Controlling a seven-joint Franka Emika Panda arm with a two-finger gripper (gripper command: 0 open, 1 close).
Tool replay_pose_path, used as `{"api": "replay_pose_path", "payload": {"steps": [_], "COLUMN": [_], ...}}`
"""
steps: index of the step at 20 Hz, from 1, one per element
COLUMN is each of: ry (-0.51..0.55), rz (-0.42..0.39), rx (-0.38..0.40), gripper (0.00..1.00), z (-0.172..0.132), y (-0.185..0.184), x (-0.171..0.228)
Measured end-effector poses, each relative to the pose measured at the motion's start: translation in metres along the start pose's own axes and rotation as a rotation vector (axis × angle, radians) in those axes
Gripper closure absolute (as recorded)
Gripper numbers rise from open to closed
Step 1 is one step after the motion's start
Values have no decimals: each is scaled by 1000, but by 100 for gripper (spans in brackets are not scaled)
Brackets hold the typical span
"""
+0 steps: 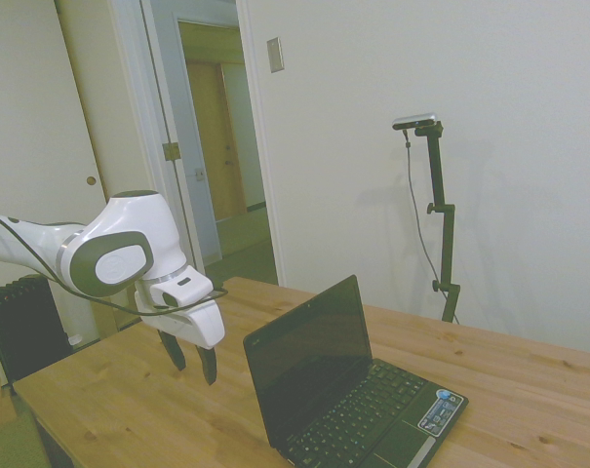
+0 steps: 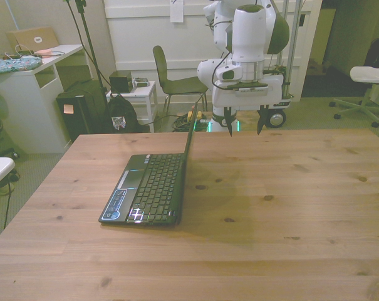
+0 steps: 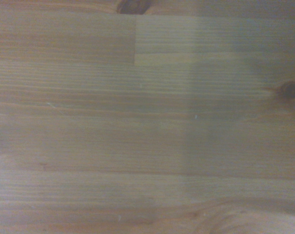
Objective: Close the laptop
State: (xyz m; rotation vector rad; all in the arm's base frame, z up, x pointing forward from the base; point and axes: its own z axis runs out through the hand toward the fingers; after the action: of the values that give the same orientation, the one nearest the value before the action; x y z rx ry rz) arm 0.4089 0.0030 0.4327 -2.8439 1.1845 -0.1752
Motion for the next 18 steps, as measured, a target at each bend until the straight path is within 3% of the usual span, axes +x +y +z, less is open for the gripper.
{"api": "replay_pose_path", "payload": {"steps": [3, 7, 14, 15, 18], "ry": [3, 34, 61, 62, 67], "rz": [24, 41, 127, 142, 177], "rx": [3, 29, 18, 17, 16], "gripper": [0, 0, 0, 100, 100], "z": [-2, -30, -64, -69, -75], "y": [-3, -37, -68, -67, -66], "x": [2, 25, 93, 106, 137]}}
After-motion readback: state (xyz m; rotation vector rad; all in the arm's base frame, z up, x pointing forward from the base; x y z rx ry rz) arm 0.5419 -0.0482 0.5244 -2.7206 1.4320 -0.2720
